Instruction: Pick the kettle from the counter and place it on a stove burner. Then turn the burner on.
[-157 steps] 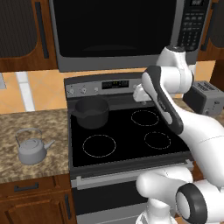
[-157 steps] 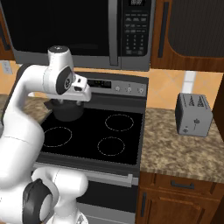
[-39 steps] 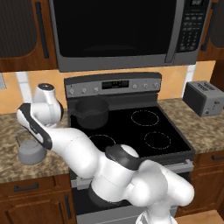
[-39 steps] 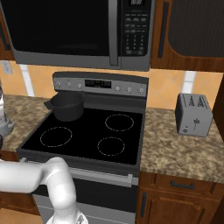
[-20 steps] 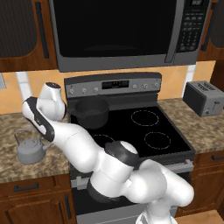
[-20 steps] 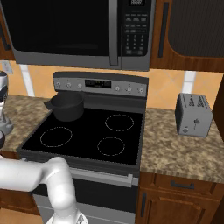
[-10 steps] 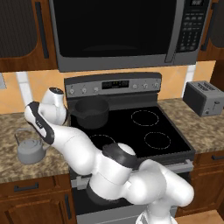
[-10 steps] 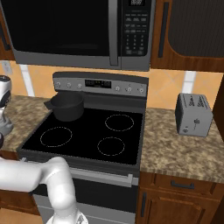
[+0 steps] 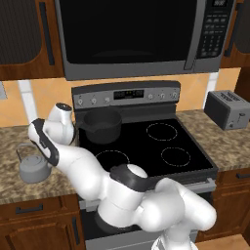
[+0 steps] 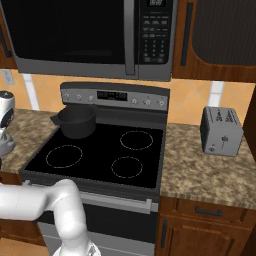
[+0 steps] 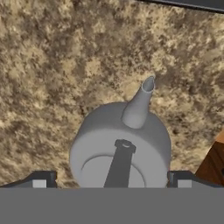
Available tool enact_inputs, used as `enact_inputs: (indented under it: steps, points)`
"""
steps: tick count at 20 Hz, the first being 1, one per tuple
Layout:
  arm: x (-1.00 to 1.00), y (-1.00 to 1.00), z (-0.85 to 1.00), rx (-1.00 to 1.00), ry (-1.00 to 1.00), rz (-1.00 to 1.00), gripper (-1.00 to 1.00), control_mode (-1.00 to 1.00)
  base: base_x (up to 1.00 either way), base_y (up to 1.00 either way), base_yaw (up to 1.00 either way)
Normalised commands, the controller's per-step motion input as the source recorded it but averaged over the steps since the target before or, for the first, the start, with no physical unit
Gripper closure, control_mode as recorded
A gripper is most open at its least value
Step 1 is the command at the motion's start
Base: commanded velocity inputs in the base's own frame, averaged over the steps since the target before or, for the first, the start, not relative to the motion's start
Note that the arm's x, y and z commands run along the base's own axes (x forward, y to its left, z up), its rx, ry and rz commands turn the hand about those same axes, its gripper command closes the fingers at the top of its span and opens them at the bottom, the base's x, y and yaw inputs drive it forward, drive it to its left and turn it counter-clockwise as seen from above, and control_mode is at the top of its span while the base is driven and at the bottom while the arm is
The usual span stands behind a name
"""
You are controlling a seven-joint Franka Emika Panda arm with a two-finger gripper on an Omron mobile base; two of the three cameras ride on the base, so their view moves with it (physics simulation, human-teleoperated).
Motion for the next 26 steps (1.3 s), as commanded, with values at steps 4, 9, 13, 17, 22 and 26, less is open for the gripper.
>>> enact_inputs:
  steps: [4, 9, 13, 17, 22, 26]
  points:
    - [0.0, 0.0, 0.0, 0.0, 0.05, -0.04, 1.0, -1.0, 0.0, 0.0, 0.0]
    - [0.0, 0.0, 0.01, 0.0, 0.08, -0.02, 1.0, -1.0, 0.0, 0.0, 0.0]
    - [0.0, 0.0, 0.02, 0.0, 0.04, -0.02, 1.0, -1.0, 0.0, 0.0, 0.0]
    - [-0.02, -0.03, 0.4, 0.0, 0.01, -0.01, 1.0, -1.0, 0.0, 0.0, 0.0]
    - [-0.31, -0.01, 0.46, 0.0, -0.01, 0.0, 1.0, -1.0, 0.0, 0.0, 0.0]
    - [-0.77, -0.14, 0.3, 0.09, -0.14, 0.09, 1.0, -1.0, 0.0, 0.0, 0.0]
